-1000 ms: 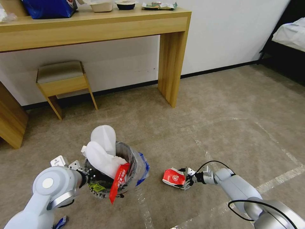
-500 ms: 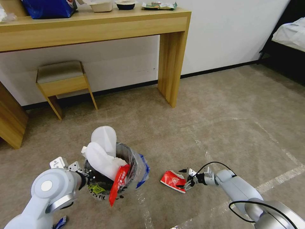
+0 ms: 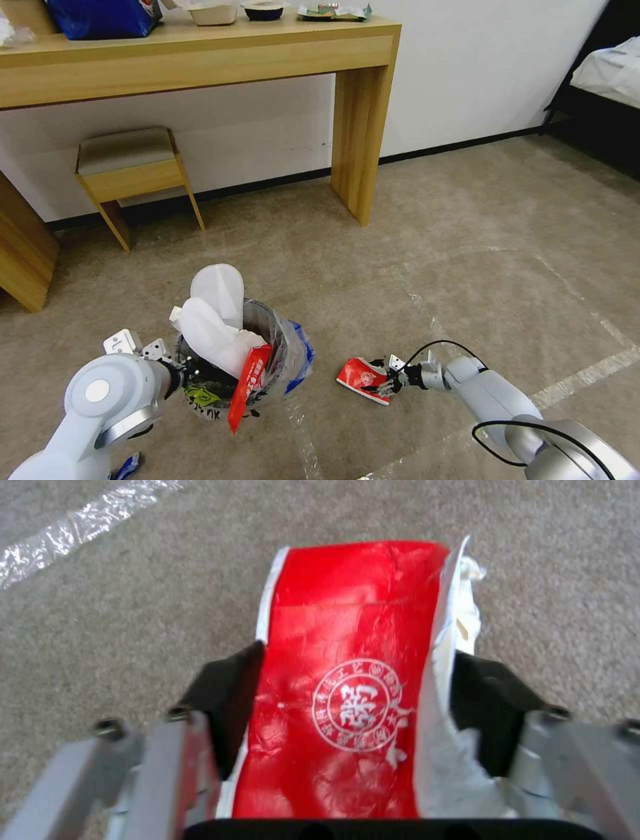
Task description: Pick up the trash bin and place the garbage on the floor into it.
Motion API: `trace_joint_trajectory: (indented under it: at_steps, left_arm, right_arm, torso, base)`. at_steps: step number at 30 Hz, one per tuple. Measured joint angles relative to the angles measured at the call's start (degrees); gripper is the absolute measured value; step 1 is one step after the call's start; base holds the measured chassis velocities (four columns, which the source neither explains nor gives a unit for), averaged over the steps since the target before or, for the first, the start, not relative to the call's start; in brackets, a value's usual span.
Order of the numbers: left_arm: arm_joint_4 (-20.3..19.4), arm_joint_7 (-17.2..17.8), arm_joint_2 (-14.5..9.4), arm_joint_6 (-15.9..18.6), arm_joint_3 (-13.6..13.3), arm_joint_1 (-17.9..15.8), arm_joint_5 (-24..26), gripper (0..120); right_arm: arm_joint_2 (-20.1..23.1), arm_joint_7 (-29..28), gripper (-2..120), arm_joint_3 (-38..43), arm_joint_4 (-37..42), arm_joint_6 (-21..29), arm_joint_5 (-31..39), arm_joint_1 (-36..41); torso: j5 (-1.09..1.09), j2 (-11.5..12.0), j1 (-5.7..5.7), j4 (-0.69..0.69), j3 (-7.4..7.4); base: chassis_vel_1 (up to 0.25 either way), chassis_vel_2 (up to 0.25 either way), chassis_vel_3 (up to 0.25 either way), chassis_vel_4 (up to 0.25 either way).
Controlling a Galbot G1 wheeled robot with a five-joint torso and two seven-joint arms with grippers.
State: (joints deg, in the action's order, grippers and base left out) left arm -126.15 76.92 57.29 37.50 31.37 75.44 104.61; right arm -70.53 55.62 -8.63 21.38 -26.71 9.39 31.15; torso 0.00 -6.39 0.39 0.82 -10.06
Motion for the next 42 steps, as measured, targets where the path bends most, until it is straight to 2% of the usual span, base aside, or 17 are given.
trace_joint_trajectory:
  at_steps: [4,5,6,7,9,10,12,14,16,30,32,35,37,38,41,42]
  left_arm:
    - [-0.1,-0.1,-0.2,0.0,0.0,0.0,-0.1,0]
    - [-0.1,-0.1,-0.2,0.0,0.0,0.0,-0.1,0]
    - [-0.1,-0.1,-0.2,0.0,-0.1,-0.1,-0.1,0]
    - [-0.1,-0.1,-0.2,0.0,-0.1,-0.1,-0.1,0]
    - [-0.1,-0.2,-0.2,0.0,-0.2,-0.3,-0.3,0]
    - [-0.1,-0.2,-0.2,0.0,-0.2,-0.3,-0.3,0]
    - [0.0,-0.3,-0.2,0.0,-0.4,-0.5,-0.3,0]
    - [0.0,-0.3,-0.2,0.0,-0.5,-0.5,-0.4,0]
    - [0.0,-0.3,-0.2,-0.1,-0.6,-0.5,-0.4,0]
    - [-0.5,-0.3,-0.4,-0.2,-0.6,-0.4,-0.5,0]
    - [-0.7,-0.3,-0.5,-0.2,-0.5,-0.4,-0.4,0]
    - [-0.7,-0.3,-0.5,-0.3,-0.5,-0.4,-0.3,0]
    - [-0.9,-0.1,-0.6,-0.3,-0.3,-0.3,0.1,0]
    - [-0.9,-0.1,-0.6,-0.3,-0.3,-0.3,0.1,0]
    - [-1.1,0.2,-1.0,-0.4,0.1,-0.4,0.6,0]
    - [-1.1,0.2,-1.0,-0.4,0.1,-0.4,0.6,0]
  right_arm:
    - [0.3,0.0,45,0.0,0.8,0.0,0.3,0.5]
    - [0.3,0.0,45,0.0,0.8,0.0,0.3,0.5]
    - [0.5,0.0,39,0.0,0.9,0.0,0.4,0.6]
    - [0.5,0.0,39,0.0,0.9,0.0,0.4,0.6]
    - [1.1,-0.1,27,0.1,1.2,0.0,0.6,0.7]
    - [1.1,-0.1,27,0.1,1.2,0.0,0.6,0.7]
    - [1.6,-0.3,16,0.1,1.3,0.0,0.7,0.7]
    - [1.7,-0.5,13,0.2,1.3,0.0,0.7,0.7]
    - [1.9,-1.1,1,0.5,1.8,0.0,1.1,0.9]
    - [4.7,-0.4,0,4.5,7.3,-0.7,8.3,2.1]
    - [6.8,-0.3,0,5.8,11.6,-0.7,12.5,3.0]
    - [8.0,-0.3,0,6.3,14.1,-0.7,14.7,3.5]
    - [11.8,-0.4,0,8.7,23.3,-2.1,20.3,4.4]
    - [11.8,-0.4,0,8.7,23.3,-2.1,20.3,4.4]
    - [16.5,-1.5,0,11.2,36.0,-2.7,26.8,4.5]
    - [16.5,-1.5,0,11.2,36.0,-2.7,26.8,4.5]
  torso:
    - [0.00,0.0,0.00,0.00,0.00]
    - [0.00,0.0,0.00,0.00,0.00]
    - [0.00,0.0,0.00,0.00,0.00]
    - [0.00,0.0,0.00,0.00,0.00]
    - [0.00,0.0,0.00,0.00,0.00]
    - [0.00,0.0,0.00,0.00,0.00]
    - [0.00,0.0,0.00,0.00,0.00]
    - [0.00,0.0,0.00,0.00,0.00]
    - [0.00,0.0,0.00,0.00,0.00]
    - [0.01,0.0,0.00,0.00,0.00]
    - [0.02,0.0,0.00,0.00,0.00]
    - [0.02,0.0,0.01,0.00,0.00]
    - [0.00,0.0,0.00,0.02,0.00]
    - [0.00,0.0,0.00,0.02,0.00]
    - [0.00,0.0,0.00,-0.01,0.00]
    - [0.00,0.0,0.00,-0.01,0.00]
  base:
    - [0.000,0.000,0.000,0.000]
    - [0.000,0.000,0.000,0.000]
    - [0.000,0.000,0.000,0.000]
    - [0.000,0.000,0.000,0.000]
    - [0.000,0.000,0.000,0.000]
    - [0.000,0.000,0.000,0.000]
    - [0.000,0.000,0.000,0.000]
    - [0.000,0.000,0.000,0.000]
    - [0.000,0.000,0.000,0.000]
    - [0.000,0.000,0.000,0.000]
    - [0.000,0.000,0.000,0.000]
    - [0.000,0.000,0.000,0.000]
    - [0.000,0.000,0.000,0.000]
    - [0.000,0.000,0.000,0.000]
    - [0.000,0.000,0.000,0.000]
    - [0.000,0.000,0.000,0.000]
